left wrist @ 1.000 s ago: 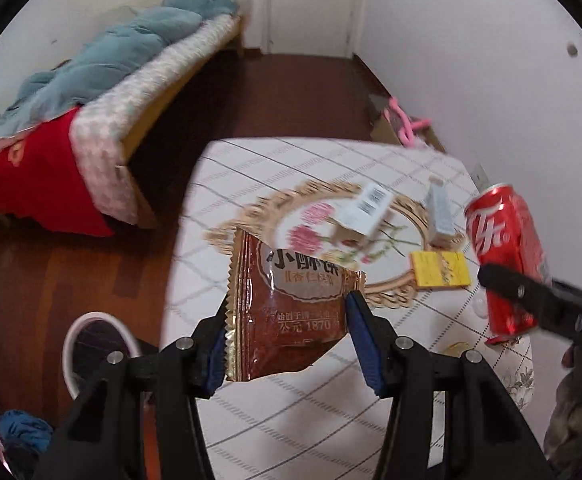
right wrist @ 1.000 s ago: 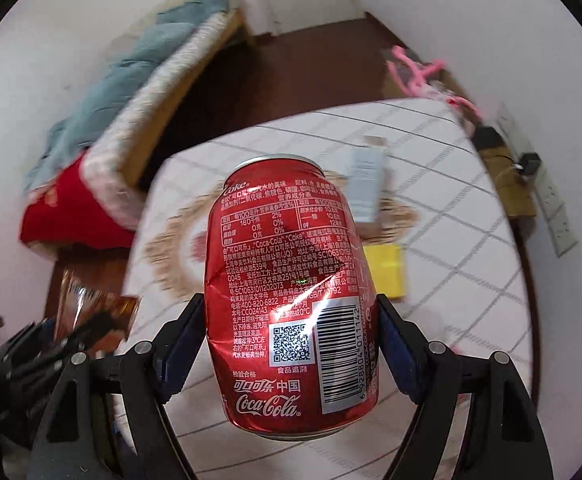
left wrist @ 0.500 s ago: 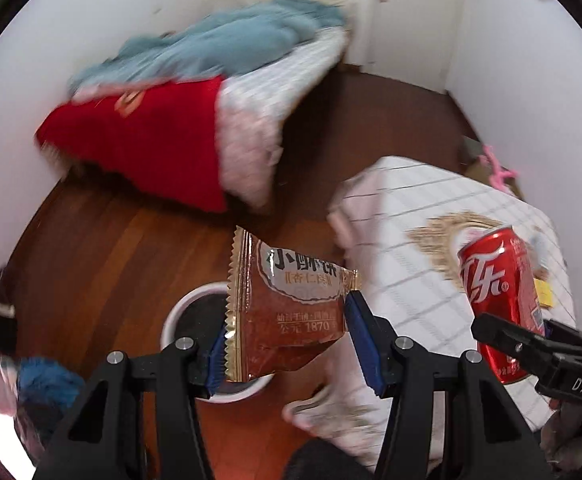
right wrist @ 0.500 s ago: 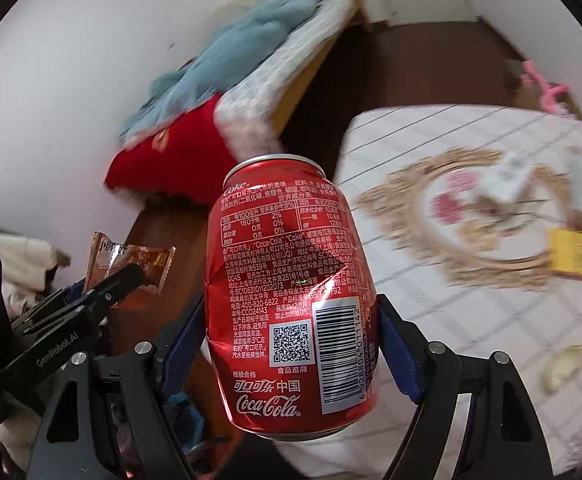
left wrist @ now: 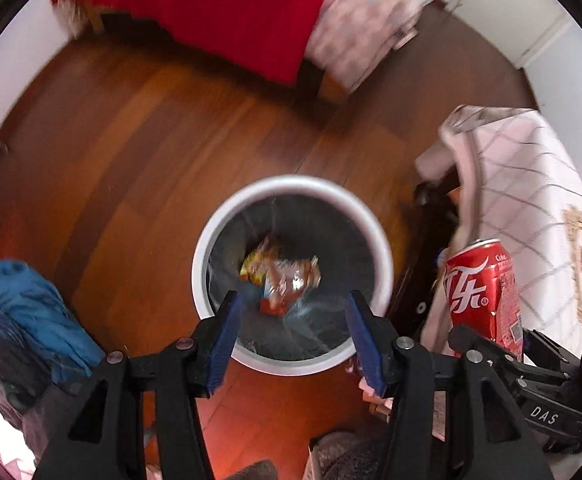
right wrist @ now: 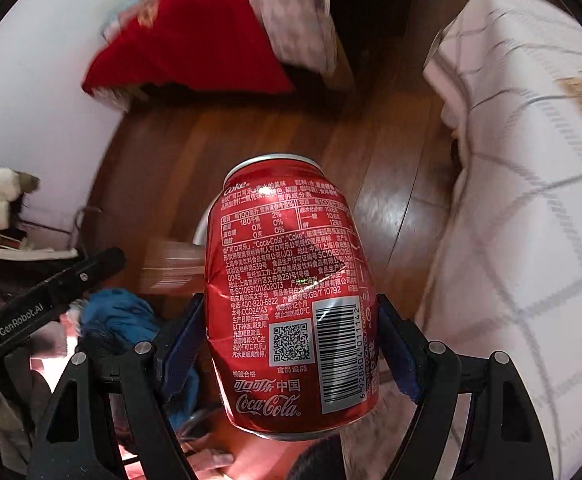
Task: Collect trash
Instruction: 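Open both grippers to drop the cookie bag and can into the bin, then move both tools back toward the table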
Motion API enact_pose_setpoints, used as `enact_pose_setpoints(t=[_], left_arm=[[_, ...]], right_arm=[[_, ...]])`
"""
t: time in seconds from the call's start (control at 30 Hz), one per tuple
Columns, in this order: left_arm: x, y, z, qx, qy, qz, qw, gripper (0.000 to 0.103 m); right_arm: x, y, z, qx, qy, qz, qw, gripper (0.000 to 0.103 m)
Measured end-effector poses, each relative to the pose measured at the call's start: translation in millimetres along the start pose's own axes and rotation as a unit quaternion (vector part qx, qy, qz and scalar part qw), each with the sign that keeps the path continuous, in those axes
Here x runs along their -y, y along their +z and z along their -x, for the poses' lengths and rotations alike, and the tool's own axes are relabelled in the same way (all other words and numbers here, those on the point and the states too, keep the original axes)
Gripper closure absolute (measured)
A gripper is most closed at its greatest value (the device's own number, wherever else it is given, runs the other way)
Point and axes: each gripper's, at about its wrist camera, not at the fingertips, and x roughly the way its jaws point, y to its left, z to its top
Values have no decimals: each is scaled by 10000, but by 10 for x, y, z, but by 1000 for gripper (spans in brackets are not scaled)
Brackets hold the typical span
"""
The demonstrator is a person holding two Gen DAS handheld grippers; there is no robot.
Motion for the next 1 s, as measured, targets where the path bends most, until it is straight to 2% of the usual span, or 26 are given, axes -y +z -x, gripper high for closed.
enact_pose_setpoints(t=[0.03, 0.07, 0.13, 0.17, 0.2, 0.3, 0.33, 0.37, 0.4, 0.53, 0.8, 1.0], left_arm=[[-51, 4, -91, -92, 61, 41, 9999, 51], [-81, -1, -164, -168, 121, 83, 9998, 45], [-216, -19, -271, -232, 170, 277, 9992, 23], [-281, -56, -287, -240, 190, 339, 9990, 5], [-343, -92, -320, -262, 270, 406, 9985, 1], [-491, -205, -343, -253, 553, 498, 9969, 1], [-516, -235, -345, -235, 648, 520, 9963, 1], [-534, -250, -344, -207, 705, 532, 9959, 1], [-570, -292, -327, -122, 753, 545, 9956, 1], [-619, -372, -239, 145, 1037, 538, 9930, 1], [-511, -521, 0, 364, 1126, 488, 9918, 1], [-413, -629, 290, 603, 1142, 414, 9908, 1]], right_arm=[[-43, 41, -134, -98, -39, 45, 9999, 21], [-44, 88, -214, -166, -75, 72, 9998, 21], [-124, 174, -506, -403, -125, 145, 9990, 21], [-138, 214, -615, -474, -162, 168, 9986, 21], [-152, 251, -737, -574, -186, 227, 9979, 20], [-195, 323, -1022, -763, -341, 330, 9960, 20], [-205, 353, -1097, -834, -453, 392, 9947, 15], [-213, 364, -1153, -873, -543, 444, 9937, 4], [-228, 368, -1174, -885, -543, 479, 9934, 0], [-288, 329, -1121, -817, -653, 663, 9923, 0], [-257, 66, -689, -687, -1089, 948, 9871, 0], [-203, -123, -369, -448, -1098, 856, 9892, 0]])
